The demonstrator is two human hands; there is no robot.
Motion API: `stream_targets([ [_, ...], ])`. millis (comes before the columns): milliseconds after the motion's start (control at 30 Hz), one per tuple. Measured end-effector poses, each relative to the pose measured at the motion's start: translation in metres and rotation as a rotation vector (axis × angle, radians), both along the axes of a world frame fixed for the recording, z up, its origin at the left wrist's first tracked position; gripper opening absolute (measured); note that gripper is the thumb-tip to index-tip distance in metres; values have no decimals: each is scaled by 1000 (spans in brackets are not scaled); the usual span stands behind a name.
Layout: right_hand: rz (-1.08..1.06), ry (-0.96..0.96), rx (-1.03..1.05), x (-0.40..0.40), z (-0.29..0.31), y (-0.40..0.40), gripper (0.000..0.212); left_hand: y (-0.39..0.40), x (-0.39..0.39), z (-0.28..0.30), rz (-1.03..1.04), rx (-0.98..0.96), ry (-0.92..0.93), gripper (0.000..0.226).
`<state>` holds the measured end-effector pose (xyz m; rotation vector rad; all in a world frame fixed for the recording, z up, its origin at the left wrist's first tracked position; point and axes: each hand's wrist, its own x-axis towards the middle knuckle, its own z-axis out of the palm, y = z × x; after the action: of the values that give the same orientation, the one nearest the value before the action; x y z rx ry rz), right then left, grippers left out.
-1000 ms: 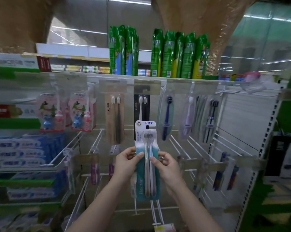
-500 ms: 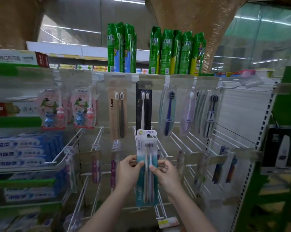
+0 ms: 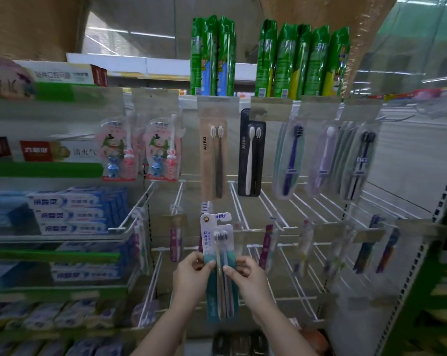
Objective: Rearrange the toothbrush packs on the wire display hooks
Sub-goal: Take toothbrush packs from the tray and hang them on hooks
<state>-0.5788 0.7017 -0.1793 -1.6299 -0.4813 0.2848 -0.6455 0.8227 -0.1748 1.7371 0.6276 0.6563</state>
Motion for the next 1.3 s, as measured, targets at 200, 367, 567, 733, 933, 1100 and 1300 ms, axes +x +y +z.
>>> stream_targets([
  [200, 11, 31, -31, -1, -8, 13, 24, 14, 1, -13, 14, -21, 15, 8],
  [367, 28, 73, -79, 8, -23, 16, 28, 16, 7, -27, 7, -72, 15, 16],
  [567, 71, 127, -100, 22, -42, 21, 20, 21, 14, -45, -38, -111, 18, 8],
  [733, 48, 212, -44, 46, -50, 22, 25, 27, 34, -47, -66, -149, 22, 7],
  [933, -24, 226, 3, 76, -56, 18, 14, 25, 58, -53, -99, -183, 9, 7],
  [1100, -52, 187, 41, 101, -61, 21, 9, 25, 78, -66, -87, -172, -15, 8],
  [1300, -158, 52, 113, 111, -80, 26, 19, 28, 85, -88, -87, -117, -64, 9],
])
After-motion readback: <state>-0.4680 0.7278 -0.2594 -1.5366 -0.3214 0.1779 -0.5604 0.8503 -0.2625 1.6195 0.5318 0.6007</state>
